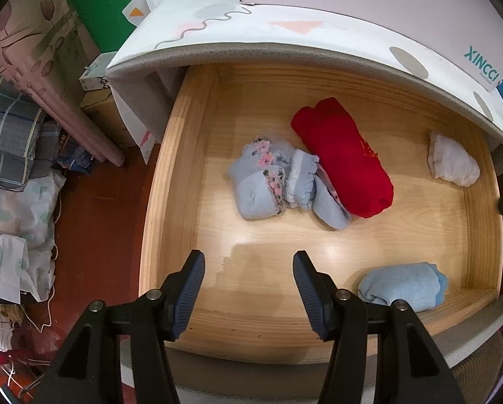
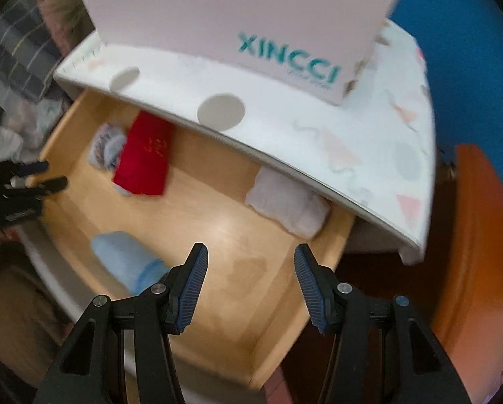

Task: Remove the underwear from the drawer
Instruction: 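Move the right gripper back into the drawer toward the white sock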

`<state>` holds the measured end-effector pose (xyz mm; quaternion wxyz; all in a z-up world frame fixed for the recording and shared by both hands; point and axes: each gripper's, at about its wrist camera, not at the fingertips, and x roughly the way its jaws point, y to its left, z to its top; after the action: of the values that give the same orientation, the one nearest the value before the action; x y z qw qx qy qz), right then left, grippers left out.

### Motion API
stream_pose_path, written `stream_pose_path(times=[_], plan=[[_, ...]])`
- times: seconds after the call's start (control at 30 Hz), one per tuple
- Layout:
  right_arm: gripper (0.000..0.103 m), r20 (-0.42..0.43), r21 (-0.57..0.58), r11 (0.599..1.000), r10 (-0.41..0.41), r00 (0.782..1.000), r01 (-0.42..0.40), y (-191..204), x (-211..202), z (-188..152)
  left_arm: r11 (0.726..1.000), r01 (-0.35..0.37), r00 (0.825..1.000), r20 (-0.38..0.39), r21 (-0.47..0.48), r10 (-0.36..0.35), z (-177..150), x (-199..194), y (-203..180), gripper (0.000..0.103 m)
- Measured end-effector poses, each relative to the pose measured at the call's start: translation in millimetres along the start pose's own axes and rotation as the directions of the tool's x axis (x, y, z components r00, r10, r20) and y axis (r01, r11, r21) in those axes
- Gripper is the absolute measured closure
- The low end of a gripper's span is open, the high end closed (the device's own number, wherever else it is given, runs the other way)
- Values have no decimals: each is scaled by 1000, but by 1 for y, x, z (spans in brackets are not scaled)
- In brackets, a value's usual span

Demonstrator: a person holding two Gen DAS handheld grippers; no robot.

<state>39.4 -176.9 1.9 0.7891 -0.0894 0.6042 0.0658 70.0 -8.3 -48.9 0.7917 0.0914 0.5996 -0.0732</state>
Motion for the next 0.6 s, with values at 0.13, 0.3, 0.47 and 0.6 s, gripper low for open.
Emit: stream_pose_path(times=[0.13, 0.3, 0.47, 0.6], plan=[[52, -6, -104, 992, -65, 998, 64, 6, 32, 5, 1000, 12, 1000, -4, -6, -12, 0, 1, 1, 47], [51, -2, -184, 973, -140, 990, 137, 11, 59, 8, 1000, 28, 1000, -7, -3, -28, 0, 2, 0, 47], [51, -2, -250, 949, -199, 980, 192, 16, 78, 9, 999, 44, 999, -8, -1, -44, 0, 3, 0, 47], [49, 17, -291, 926, -247, 969, 241, 19, 88, 6, 998, 55, 998, -7, -4, -55, -1, 2, 0, 47]])
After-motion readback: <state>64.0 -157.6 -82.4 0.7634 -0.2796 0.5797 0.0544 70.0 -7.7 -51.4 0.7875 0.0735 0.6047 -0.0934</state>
